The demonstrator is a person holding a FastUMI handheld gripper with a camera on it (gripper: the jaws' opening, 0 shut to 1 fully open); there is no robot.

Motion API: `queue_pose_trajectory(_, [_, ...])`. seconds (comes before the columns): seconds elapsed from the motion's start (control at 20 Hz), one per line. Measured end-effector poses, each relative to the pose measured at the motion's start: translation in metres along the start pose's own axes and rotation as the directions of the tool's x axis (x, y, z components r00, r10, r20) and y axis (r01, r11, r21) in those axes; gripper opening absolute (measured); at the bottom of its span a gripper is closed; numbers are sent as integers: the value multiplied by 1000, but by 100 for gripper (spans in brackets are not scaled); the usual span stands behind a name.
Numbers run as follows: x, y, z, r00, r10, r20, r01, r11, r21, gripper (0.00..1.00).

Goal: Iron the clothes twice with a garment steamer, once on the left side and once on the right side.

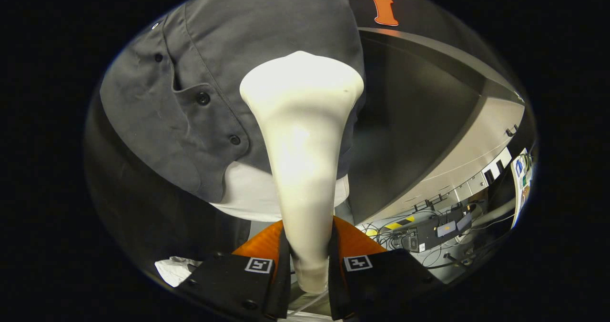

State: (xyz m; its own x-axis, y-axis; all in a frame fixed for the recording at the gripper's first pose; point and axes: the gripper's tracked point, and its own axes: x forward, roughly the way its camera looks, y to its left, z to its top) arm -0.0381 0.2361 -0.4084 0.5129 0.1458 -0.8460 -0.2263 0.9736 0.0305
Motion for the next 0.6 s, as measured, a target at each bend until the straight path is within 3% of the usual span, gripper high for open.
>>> queue_pose_trajectory(0.3, [-51, 10, 25, 995, 18, 99, -18, 1000, -3, 40])
queue_pose_trajectory(0.6, [-120, 55, 79, 970, 70, 235, -59, 997, -52, 40])
